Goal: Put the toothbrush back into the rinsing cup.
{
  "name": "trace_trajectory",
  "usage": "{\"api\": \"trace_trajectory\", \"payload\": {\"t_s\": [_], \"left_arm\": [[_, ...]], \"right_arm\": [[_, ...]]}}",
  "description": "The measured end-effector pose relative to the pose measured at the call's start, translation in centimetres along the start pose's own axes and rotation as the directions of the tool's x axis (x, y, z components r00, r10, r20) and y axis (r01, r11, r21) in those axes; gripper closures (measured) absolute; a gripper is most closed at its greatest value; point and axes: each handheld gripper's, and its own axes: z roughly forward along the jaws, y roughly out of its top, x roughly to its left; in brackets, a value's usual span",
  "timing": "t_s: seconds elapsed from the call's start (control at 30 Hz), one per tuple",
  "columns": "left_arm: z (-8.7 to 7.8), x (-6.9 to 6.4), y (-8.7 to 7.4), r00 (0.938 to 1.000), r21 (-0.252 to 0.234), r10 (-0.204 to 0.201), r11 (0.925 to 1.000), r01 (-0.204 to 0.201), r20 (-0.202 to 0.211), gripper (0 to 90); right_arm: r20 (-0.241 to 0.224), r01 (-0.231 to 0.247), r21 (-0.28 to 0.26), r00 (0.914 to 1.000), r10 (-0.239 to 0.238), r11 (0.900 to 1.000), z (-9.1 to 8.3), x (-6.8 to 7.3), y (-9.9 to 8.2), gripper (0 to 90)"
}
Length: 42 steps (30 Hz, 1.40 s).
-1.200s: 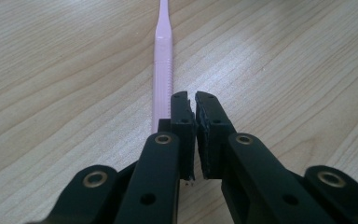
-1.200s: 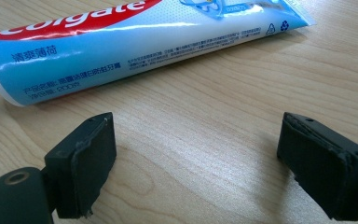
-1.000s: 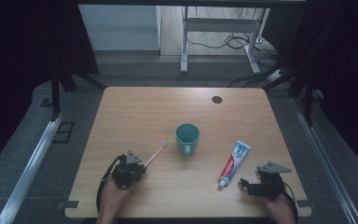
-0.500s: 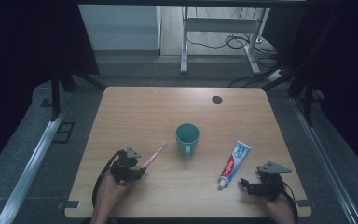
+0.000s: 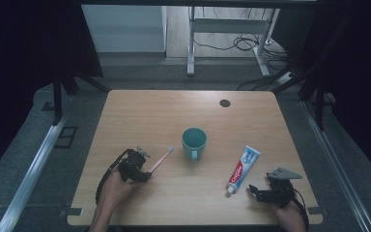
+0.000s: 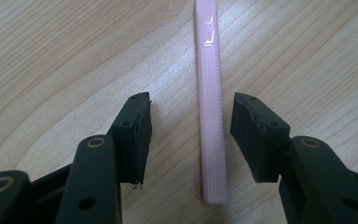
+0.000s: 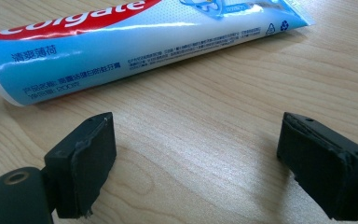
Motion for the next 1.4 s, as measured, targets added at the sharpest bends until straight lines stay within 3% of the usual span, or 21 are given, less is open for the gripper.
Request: {"api": "trace_trajectory", "payload": {"t_s": [0.3, 0.5, 0.67, 0.73, 1.03, 1.4], "left_arm": [[0.6, 0.4, 1.8, 0.9999, 0.082, 0.007, 0.9966, -0.008, 0.012, 51.9], [0.8, 0.1, 3.4, 0.9991, 0.153, 0.037, 0.9875, -0.039, 0.019, 53.8], [1.1, 0.0, 4.6, 0.9983, 0.207, 0.054, 0.9767, -0.057, 0.021, 55.8], [1.3, 0.0, 5.1, 0.9978, 0.239, 0.064, 0.9689, -0.066, 0.016, 57.1], [2.1, -0.2, 6.5, 0.9987, 0.293, 0.044, 0.9548, -0.049, 0.026, 61.3], [2.6, -0.1, 7.9, 0.9996, 0.38, 0.015, 0.9246, -0.024, 0.026, 67.1]], "right_arm": [[0.0, 0.0, 0.0, 1.0, 0.0, 1.0, 0.0, 0.0, 0.0, 11.3], [0.0, 0.001, 0.0, 1.0, -0.001, 1.0, 0.0, 0.0, 0.0, 11.3], [0.001, 0.001, -0.001, 1.0, -0.001, 1.0, 0.0, 0.0, 0.0, 11.3], [0.001, 0.002, 0.0, 1.0, -0.002, 1.0, 0.0, 0.0, 0.0, 11.3], [0.001, 0.002, 0.0, 1.0, -0.002, 1.0, 0.0, 0.0, 0.0, 11.3], [0.001, 0.001, 0.0, 1.0, -0.001, 1.0, 0.0, 0.0, 0.0, 11.3]]}}
